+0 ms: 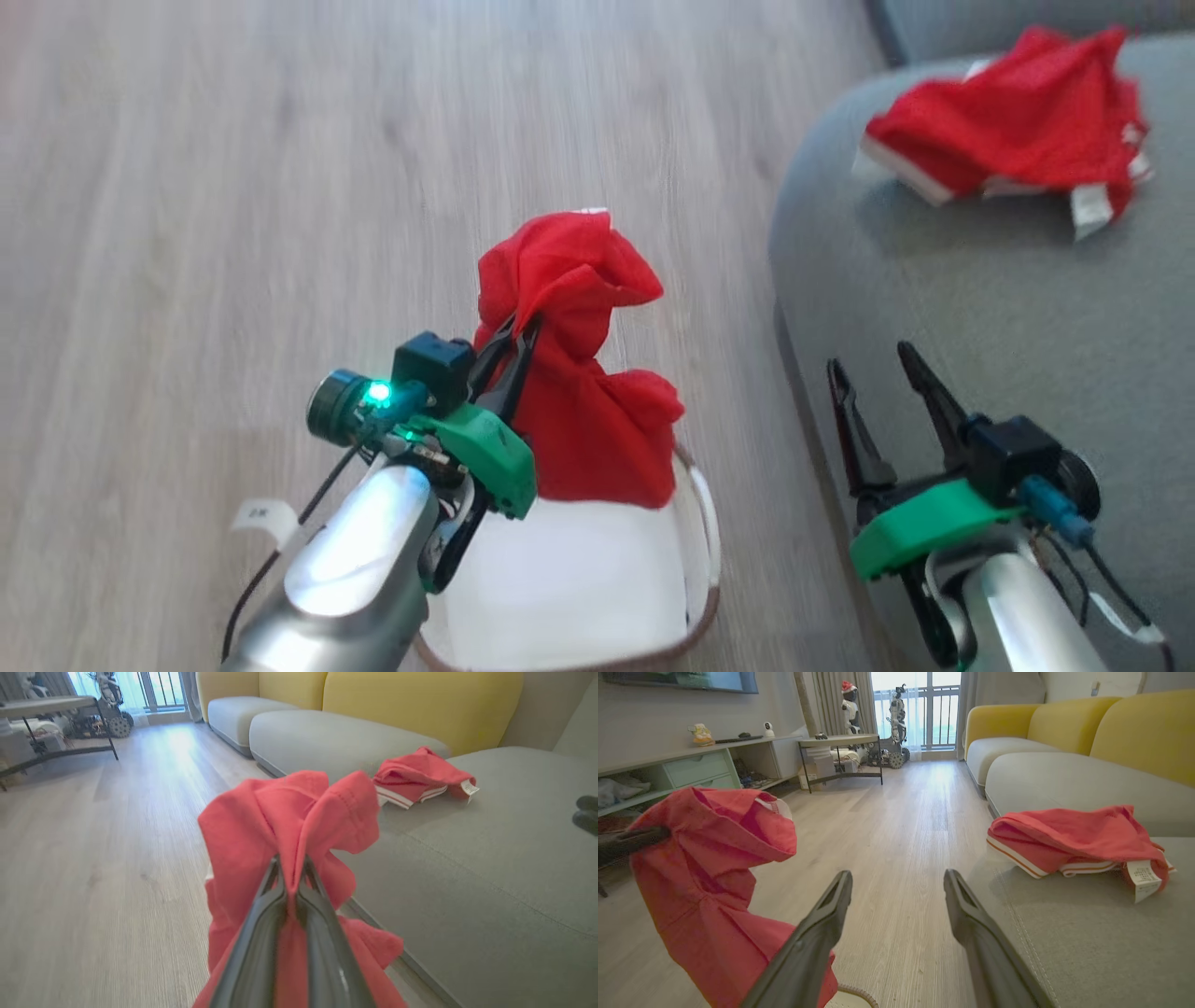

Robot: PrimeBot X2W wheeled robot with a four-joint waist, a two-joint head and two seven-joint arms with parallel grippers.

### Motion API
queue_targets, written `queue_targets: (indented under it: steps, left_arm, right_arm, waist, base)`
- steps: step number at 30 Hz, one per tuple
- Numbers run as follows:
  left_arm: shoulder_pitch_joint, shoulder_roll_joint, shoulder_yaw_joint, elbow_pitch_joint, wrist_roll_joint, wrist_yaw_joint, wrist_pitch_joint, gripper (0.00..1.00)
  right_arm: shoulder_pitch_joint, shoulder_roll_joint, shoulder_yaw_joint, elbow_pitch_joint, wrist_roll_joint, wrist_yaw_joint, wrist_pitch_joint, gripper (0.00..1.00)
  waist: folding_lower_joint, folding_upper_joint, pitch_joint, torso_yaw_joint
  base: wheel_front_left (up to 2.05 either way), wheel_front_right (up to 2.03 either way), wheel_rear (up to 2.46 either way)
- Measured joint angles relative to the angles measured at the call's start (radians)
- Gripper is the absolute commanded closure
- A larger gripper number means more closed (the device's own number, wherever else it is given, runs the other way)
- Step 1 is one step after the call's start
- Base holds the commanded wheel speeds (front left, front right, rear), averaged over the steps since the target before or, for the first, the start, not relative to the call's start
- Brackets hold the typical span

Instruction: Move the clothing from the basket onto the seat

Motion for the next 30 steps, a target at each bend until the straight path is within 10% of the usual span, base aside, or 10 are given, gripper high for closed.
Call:
queue_targets:
  steps: [30]
  left_arm:
    - [-0.211,-0.061,-0.053,-0.089,-0.044,0.008,0.084,1.0]
  right_arm:
    - [-0.18,-0.003,0.325,0.133,0.035,0.0,0.0,0.0]
  waist:
    - [0.0,-0.0001,-0.194,0.024]
  base:
    - [0.0,0.0,0.0]
